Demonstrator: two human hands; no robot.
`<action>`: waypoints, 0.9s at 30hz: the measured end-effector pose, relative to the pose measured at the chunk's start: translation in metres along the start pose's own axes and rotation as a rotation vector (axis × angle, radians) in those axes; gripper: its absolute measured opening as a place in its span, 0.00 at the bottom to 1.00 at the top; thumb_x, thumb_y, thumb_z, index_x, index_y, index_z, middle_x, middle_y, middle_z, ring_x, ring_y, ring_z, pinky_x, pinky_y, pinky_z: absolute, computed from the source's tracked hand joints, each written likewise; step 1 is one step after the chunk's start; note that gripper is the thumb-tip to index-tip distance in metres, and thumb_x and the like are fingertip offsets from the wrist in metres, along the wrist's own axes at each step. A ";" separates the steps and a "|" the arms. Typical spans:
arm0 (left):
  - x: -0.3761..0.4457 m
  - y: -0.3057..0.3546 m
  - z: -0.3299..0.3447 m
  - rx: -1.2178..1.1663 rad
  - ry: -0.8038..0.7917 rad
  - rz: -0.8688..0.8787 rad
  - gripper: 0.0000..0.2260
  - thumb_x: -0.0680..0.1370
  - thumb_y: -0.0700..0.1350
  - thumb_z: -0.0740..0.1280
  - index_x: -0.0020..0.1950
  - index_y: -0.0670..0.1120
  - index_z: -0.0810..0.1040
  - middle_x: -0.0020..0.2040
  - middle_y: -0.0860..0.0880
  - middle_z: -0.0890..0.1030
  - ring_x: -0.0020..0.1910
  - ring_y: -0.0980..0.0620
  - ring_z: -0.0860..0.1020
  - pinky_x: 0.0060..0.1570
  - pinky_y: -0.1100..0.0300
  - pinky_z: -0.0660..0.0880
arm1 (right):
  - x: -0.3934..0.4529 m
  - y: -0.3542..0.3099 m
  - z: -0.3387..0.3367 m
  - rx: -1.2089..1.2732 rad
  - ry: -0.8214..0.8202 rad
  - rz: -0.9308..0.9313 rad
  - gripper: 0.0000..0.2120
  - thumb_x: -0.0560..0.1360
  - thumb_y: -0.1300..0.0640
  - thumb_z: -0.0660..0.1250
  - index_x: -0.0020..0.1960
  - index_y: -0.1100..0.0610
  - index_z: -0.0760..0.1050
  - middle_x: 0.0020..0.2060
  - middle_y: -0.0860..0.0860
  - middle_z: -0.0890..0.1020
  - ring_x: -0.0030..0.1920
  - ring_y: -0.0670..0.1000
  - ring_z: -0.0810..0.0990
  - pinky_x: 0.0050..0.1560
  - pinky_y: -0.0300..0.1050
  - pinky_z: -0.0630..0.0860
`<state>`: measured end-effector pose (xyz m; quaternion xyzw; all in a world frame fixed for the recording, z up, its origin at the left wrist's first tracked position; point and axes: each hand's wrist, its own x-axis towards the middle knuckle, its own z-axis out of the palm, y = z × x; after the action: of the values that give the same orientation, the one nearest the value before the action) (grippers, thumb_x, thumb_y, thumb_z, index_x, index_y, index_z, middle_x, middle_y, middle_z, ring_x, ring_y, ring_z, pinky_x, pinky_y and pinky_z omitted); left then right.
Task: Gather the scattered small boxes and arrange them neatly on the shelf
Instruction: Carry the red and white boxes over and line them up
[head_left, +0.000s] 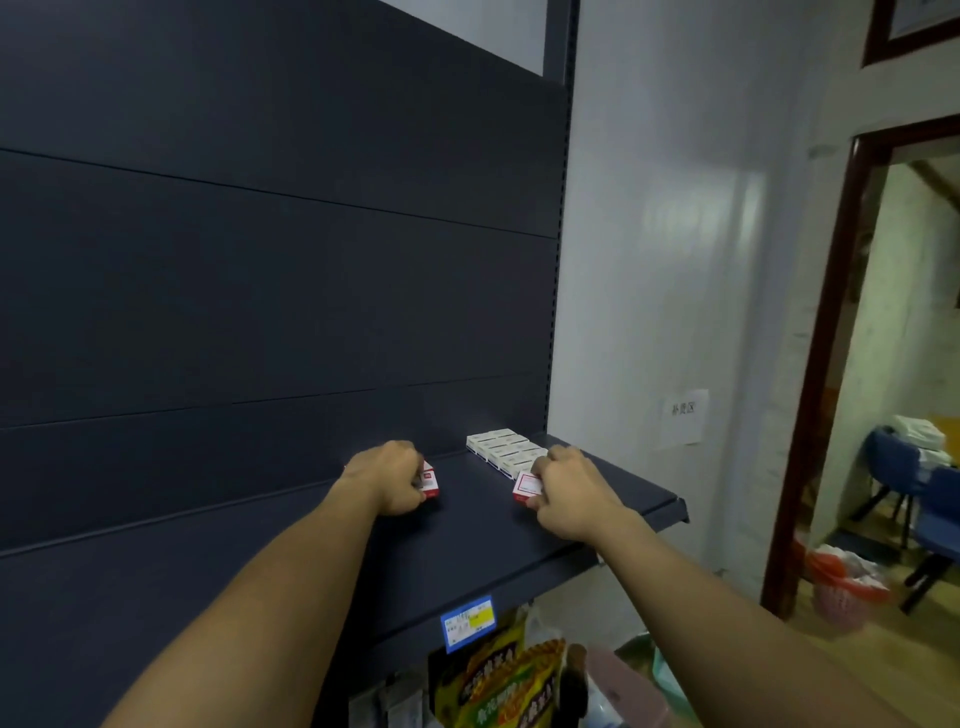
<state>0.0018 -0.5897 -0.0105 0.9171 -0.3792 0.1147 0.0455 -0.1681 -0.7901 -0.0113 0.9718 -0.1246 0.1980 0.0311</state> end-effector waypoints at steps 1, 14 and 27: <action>0.007 -0.004 0.000 0.002 -0.003 -0.007 0.13 0.76 0.53 0.69 0.57 0.49 0.80 0.56 0.52 0.75 0.52 0.49 0.77 0.51 0.54 0.76 | 0.011 0.001 0.001 -0.002 0.001 -0.016 0.22 0.76 0.49 0.67 0.66 0.59 0.74 0.61 0.56 0.74 0.61 0.57 0.71 0.63 0.50 0.71; 0.059 -0.055 0.001 0.033 0.002 -0.104 0.15 0.75 0.49 0.67 0.62 0.50 0.79 0.60 0.53 0.75 0.55 0.49 0.77 0.49 0.55 0.74 | 0.113 -0.007 0.045 0.024 -0.018 -0.143 0.19 0.76 0.50 0.67 0.63 0.57 0.75 0.59 0.54 0.74 0.61 0.56 0.71 0.63 0.49 0.69; 0.049 -0.059 0.033 0.030 0.028 -0.199 0.14 0.78 0.48 0.65 0.62 0.48 0.80 0.57 0.52 0.73 0.55 0.49 0.75 0.49 0.55 0.74 | 0.160 -0.024 0.112 0.214 -0.006 -0.369 0.21 0.75 0.49 0.69 0.67 0.52 0.74 0.58 0.49 0.73 0.61 0.52 0.71 0.65 0.46 0.68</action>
<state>0.0827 -0.5870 -0.0302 0.9490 -0.2840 0.1282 0.0483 0.0224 -0.8163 -0.0518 0.9765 0.0771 0.1980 -0.0367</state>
